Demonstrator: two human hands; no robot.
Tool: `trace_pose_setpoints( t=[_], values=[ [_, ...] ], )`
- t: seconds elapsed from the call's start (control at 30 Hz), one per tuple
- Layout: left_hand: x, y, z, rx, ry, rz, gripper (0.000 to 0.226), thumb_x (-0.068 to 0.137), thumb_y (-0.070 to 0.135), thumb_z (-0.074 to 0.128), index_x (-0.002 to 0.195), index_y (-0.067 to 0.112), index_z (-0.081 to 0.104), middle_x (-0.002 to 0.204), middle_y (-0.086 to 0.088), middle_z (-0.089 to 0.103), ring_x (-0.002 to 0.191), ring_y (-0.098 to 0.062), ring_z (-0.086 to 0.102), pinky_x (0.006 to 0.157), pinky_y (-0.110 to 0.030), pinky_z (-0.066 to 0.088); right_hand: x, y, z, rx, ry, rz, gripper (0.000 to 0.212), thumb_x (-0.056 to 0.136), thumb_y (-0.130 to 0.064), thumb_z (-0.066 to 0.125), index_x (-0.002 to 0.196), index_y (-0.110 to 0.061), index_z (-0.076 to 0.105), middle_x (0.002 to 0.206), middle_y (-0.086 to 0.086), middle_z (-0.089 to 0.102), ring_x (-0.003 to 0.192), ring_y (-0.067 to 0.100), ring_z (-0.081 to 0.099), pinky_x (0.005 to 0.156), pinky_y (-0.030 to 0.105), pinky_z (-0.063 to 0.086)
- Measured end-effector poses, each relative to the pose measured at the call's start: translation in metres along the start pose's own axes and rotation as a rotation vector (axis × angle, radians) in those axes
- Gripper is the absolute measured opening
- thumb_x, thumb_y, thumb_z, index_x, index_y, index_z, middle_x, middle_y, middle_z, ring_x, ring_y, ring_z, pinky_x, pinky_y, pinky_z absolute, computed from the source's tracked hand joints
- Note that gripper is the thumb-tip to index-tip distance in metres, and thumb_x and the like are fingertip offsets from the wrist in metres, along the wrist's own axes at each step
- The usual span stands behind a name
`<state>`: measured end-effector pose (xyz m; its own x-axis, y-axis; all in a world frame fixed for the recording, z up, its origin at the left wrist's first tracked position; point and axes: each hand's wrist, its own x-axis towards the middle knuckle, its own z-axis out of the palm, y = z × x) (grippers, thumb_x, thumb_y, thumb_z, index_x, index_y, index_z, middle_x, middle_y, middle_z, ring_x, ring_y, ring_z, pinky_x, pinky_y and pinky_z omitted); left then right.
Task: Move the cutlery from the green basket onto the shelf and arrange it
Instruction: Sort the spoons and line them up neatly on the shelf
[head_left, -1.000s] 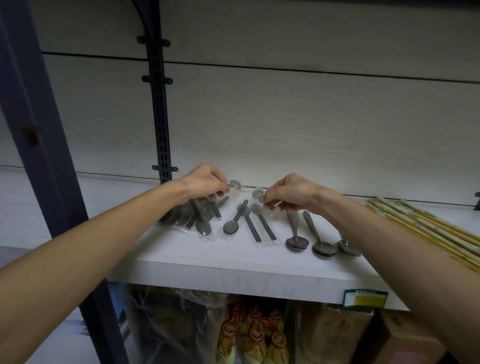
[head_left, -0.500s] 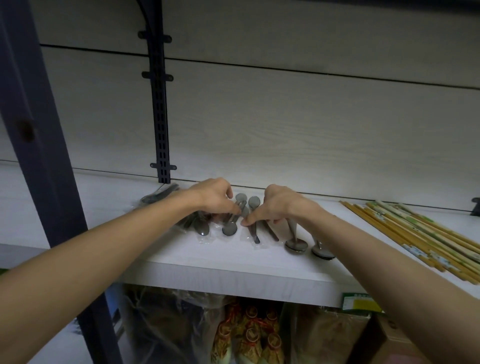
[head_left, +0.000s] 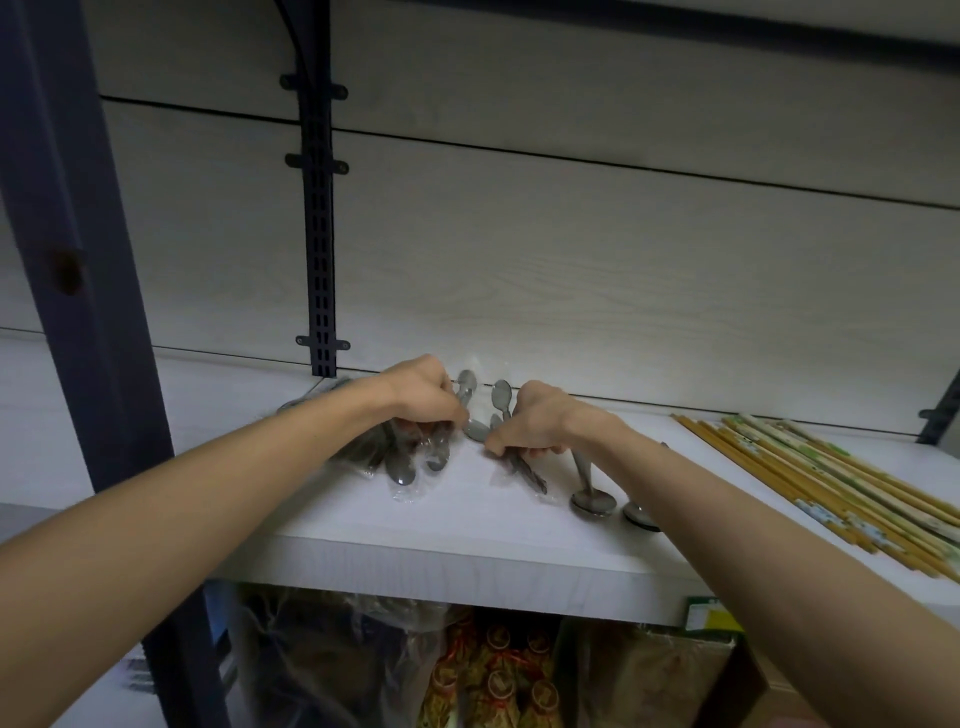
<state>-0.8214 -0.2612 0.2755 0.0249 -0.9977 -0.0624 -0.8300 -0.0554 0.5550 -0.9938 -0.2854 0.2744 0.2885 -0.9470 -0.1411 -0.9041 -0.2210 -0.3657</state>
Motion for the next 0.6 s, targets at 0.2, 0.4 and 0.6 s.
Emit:
trace_pose_setpoints(
  t=[0.2, 0.4, 0.6],
  values=[
    [-0.004, -0.008, -0.026, -0.163, 0.106, 0.011, 0.018, 0.088, 0.016, 0.07, 0.071, 0.013, 0.066, 0.061, -0.003, 0.066, 0.052, -0.015, 0.06, 0.052, -0.027, 0.048, 0.0, -0.002, -0.009, 0.09, -0.034, -0.024, 0.018, 0.073, -0.023, 0.071, 0.068, -0.01, 0.059, 0.056, 0.005, 0.05, 0.052, 0.021, 0.04, 0.044, 0.025, 0.028],
    [-0.007, -0.027, -0.031, -0.311, 0.219, -0.024, 0.014, 0.091, 0.018, 0.069, 0.079, 0.012, 0.067, 0.071, -0.005, 0.068, 0.061, -0.016, 0.06, 0.058, -0.027, 0.045, -0.002, -0.01, -0.023, 0.171, -0.014, -0.151, 0.009, 0.08, -0.015, 0.072, 0.075, -0.01, 0.066, 0.07, 0.009, 0.058, 0.064, 0.021, 0.047, 0.046, 0.022, 0.027],
    [-0.007, -0.022, -0.039, -0.45, 0.376, -0.016, 0.01, 0.089, 0.023, 0.068, 0.084, 0.016, 0.069, 0.07, -0.001, 0.07, 0.061, -0.014, 0.061, 0.056, -0.024, 0.042, -0.008, -0.013, -0.03, -0.109, 0.234, -0.429, 0.01, 0.077, -0.019, 0.075, 0.076, -0.021, 0.065, 0.075, -0.007, 0.069, 0.067, 0.014, 0.057, 0.062, 0.028, 0.042]
  ],
)
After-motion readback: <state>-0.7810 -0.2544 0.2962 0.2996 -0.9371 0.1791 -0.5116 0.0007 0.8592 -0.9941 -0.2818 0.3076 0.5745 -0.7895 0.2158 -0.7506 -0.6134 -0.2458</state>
